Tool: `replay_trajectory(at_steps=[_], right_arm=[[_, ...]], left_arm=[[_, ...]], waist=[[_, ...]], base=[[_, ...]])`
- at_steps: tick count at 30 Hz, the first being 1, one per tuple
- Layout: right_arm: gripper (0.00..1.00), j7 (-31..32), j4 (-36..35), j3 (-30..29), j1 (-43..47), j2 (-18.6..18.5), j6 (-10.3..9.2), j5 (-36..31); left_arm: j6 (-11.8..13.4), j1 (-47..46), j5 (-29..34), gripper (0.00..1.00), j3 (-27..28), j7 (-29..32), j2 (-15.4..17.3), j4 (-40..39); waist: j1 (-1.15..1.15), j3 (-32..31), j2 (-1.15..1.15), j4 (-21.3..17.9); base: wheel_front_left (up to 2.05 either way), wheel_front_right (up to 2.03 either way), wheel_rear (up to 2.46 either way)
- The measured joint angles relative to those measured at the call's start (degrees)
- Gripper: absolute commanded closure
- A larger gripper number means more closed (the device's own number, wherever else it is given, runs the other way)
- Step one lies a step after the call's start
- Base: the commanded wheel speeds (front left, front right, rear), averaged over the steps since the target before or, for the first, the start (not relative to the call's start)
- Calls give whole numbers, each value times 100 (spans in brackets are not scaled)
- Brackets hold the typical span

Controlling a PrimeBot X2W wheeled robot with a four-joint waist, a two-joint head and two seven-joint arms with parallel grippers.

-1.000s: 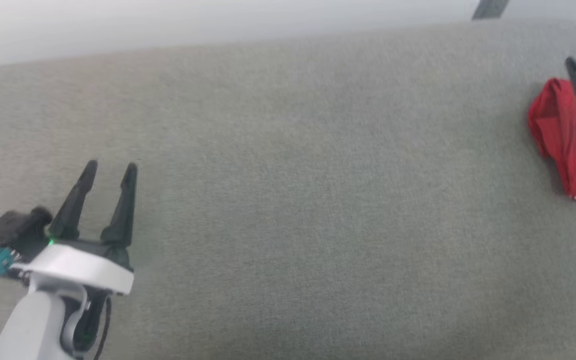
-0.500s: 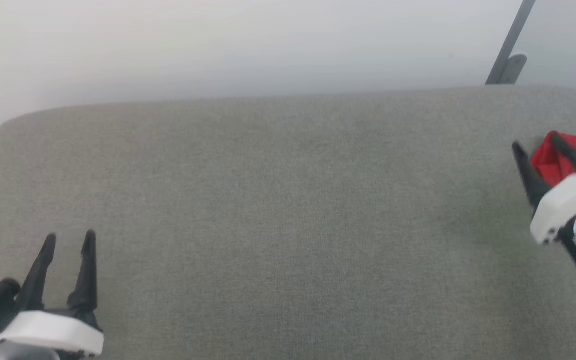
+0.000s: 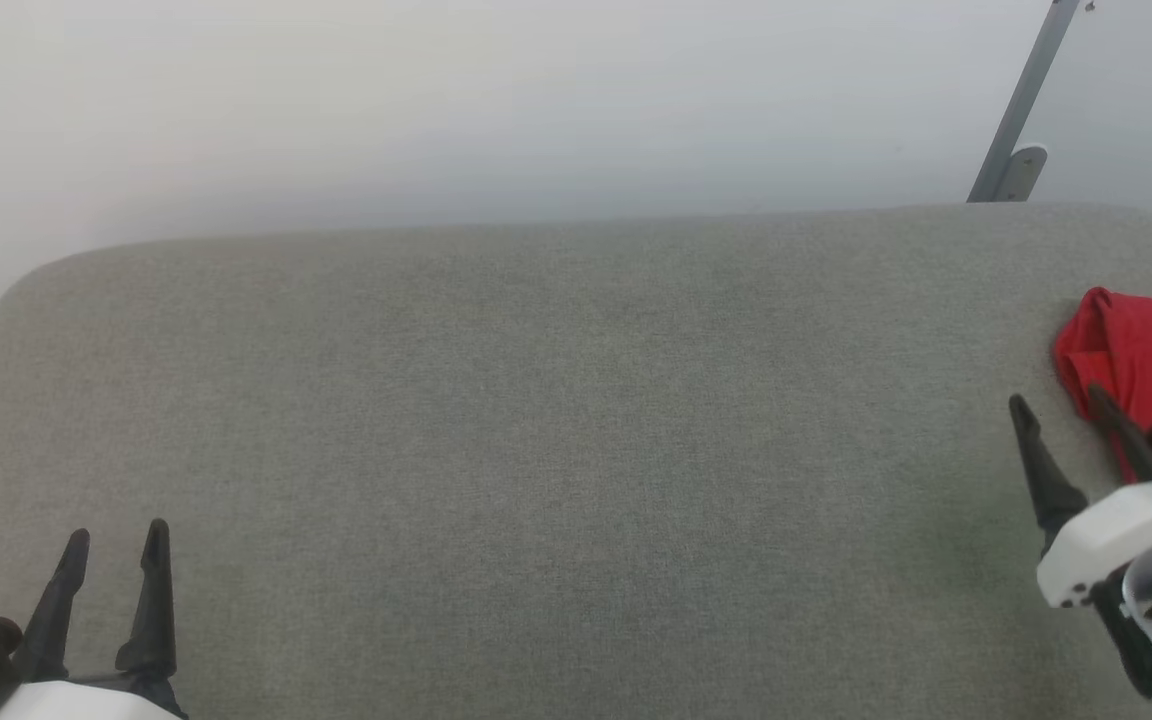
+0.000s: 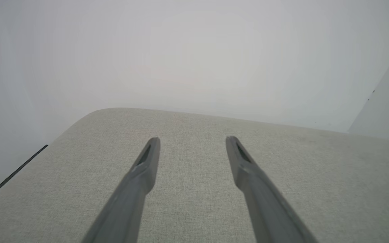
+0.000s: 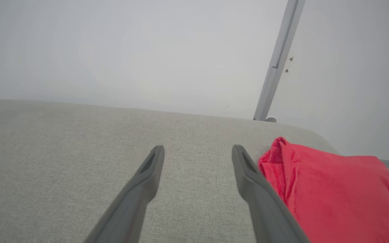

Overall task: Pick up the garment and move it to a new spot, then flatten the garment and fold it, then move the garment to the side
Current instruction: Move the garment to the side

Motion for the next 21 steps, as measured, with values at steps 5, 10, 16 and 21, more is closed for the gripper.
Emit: replay_trajectory(at_steps=[5,10,16,21], right_arm=[[0,-15,-282,-404,364,241,0,-223],[0,-27,-560,-703,658,435,0,-407],[0,1,-870,-946,886,616,0,-593],[0,43,-1079,-1042,1018,713,0,-713]], left_arm=[[0,10,7,0,33,0,-57,-41],[0,21,12,0,36,0,-74,-52],[0,27,12,0,57,0,-77,-91],[0,75,12,0,59,0,-74,-125]], waist=[[0,10,0,-32],[0,40,0,-62],[0,64,0,-97],[0,84,0,-116]], base=[[0,0,0],[0,0,0],[0,0,0],[0,0,0]])
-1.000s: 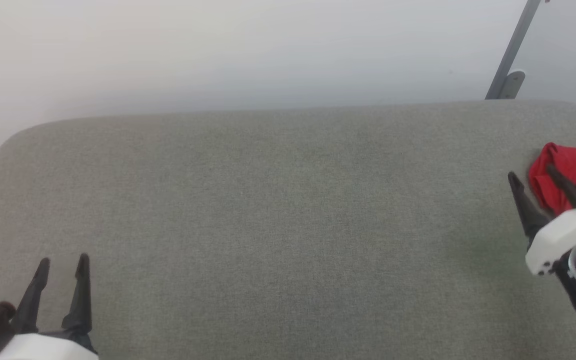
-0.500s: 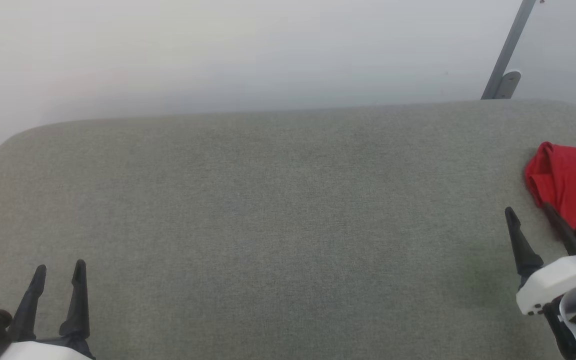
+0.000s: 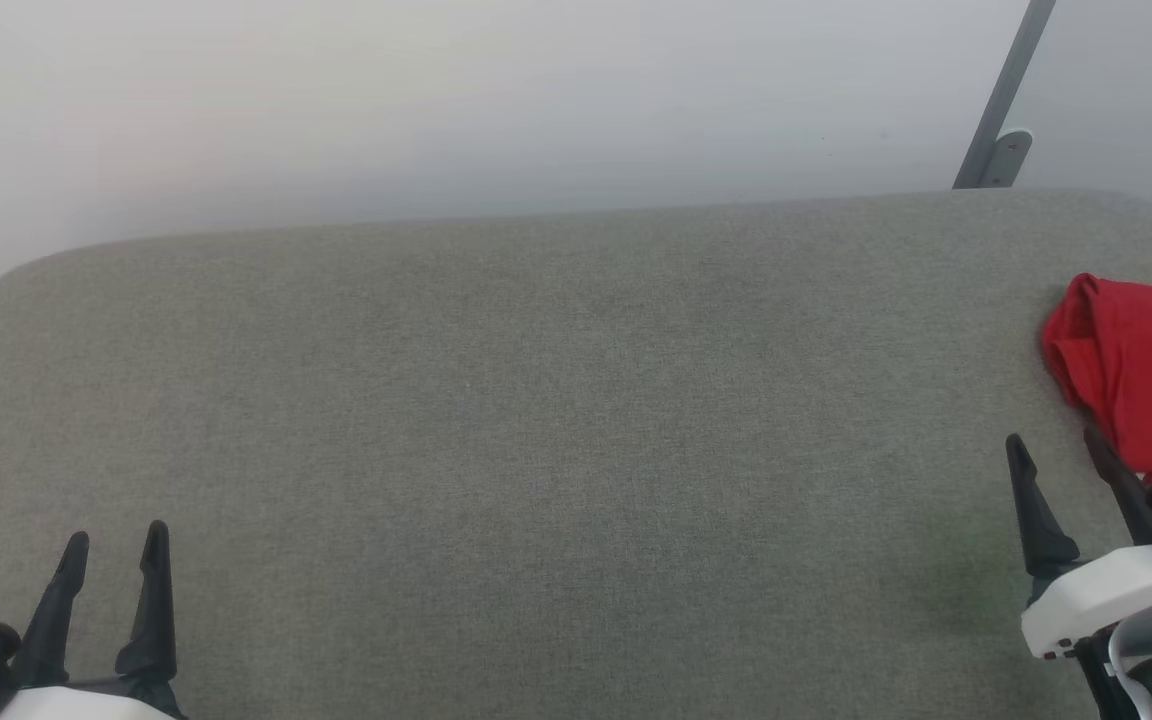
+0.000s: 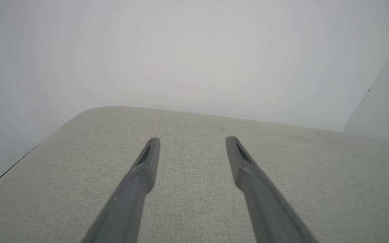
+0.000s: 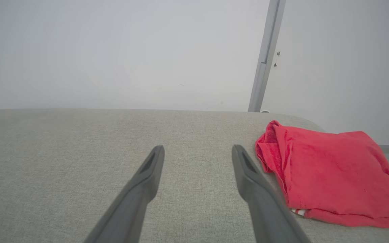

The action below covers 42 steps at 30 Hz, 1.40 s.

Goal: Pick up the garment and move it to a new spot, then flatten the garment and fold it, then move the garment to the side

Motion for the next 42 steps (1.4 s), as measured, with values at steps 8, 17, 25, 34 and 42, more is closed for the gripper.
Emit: replay_trajectory(at_steps=[8,17,25,34,42], right_arm=[[0,53,-227,-116,110,94,0,-74],[0,97,-327,-123,141,129,0,-110],[0,163,-422,-113,146,162,0,-122],[100,298,-241,-130,346,370,0,83],[100,461,-269,-163,344,447,0,804]], left_arm=[[0,2,0,0,-8,0,-2,-40],[0,2,-3,0,-37,0,-15,-56],[0,3,-1,0,-38,0,-43,-62],[0,57,-207,100,-96,92,-300,164],[0,26,-817,100,-96,294,-381,202]], waist=[[0,25,0,-18],[0,35,0,-12],[0,31,0,0],[0,27,0,8],[0,21,0,20]], base=[[0,0,0],[0,0,0],[0,0,0],[0,0,0],[0,0,0]])
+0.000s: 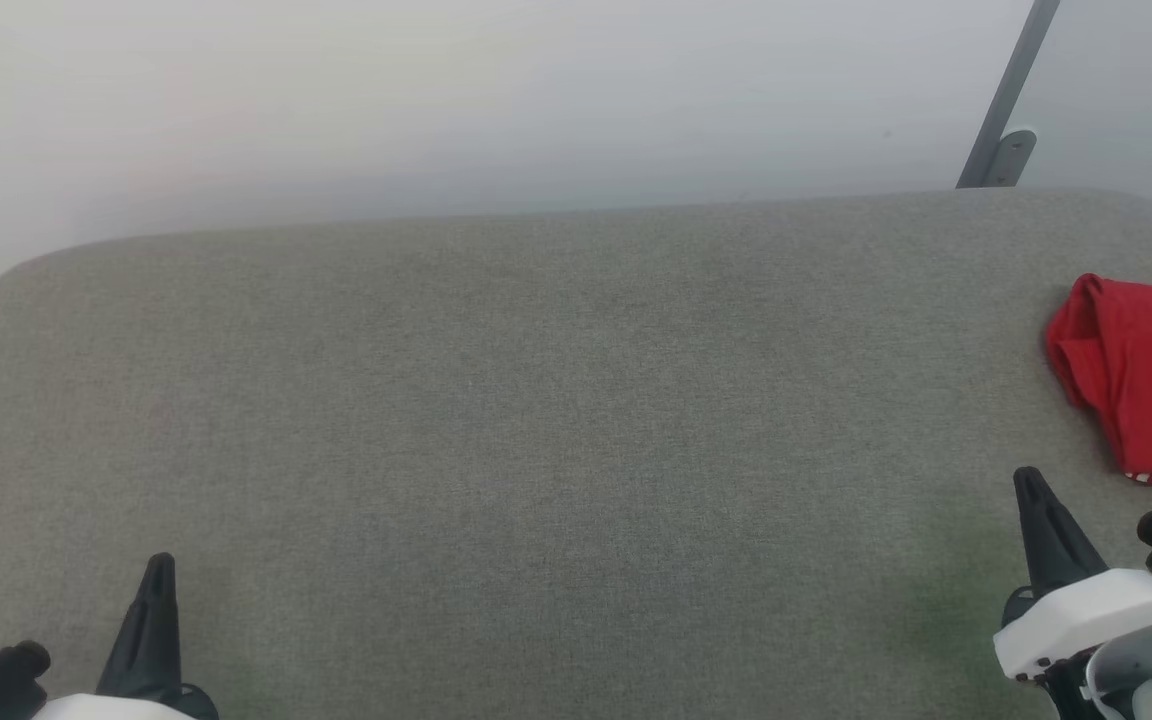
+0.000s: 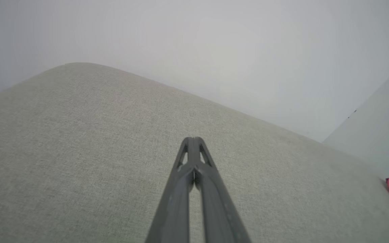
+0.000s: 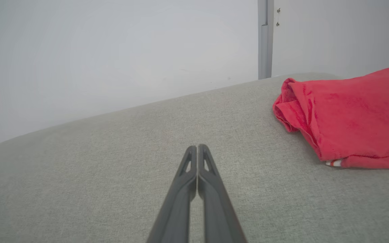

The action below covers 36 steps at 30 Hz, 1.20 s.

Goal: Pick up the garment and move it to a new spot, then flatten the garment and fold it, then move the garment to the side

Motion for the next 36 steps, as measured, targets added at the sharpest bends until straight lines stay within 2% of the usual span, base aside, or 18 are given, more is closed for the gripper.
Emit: replay_trajectory(at_steps=[36], right_arm=[[100,653,-204,-180,-9,414,-1,2977]], left_arm=[[0,-477,-2551,100,-19,820,-478,145]], waist=[[0,-30,0,60]], base=[[0,0,0]])
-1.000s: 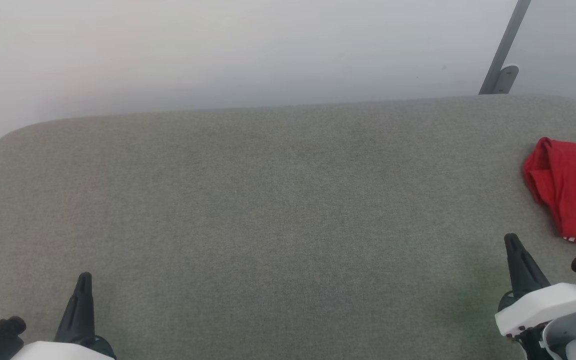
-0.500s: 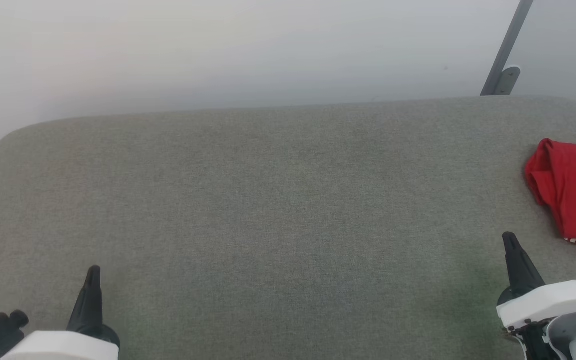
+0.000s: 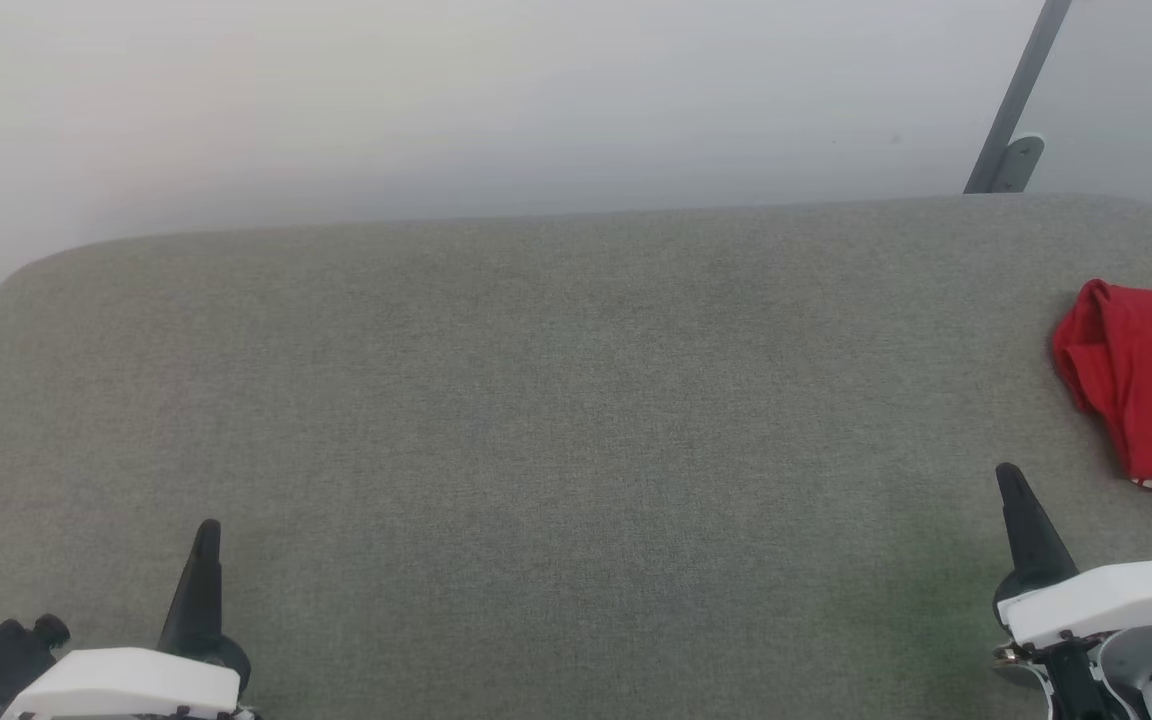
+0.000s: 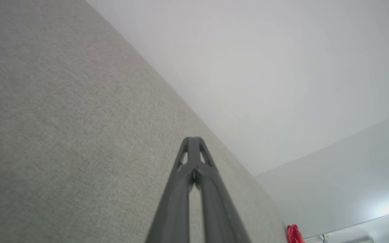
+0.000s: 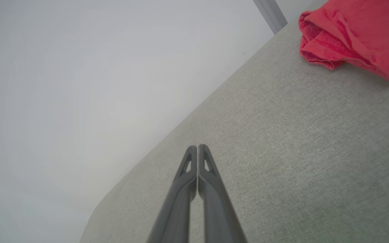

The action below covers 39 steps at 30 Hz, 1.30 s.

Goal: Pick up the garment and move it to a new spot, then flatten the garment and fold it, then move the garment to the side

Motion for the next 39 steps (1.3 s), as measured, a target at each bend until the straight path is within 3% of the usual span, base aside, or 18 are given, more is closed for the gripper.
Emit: replay_trajectory(at_steps=[39], right_arm=[[100,482,-155,-156,-45,292,0,2100]], left_arm=[[0,-363,-1791,100,-10,591,-337,103]], waist=[[0,-31,0,62]], base=[[0,0,0]])
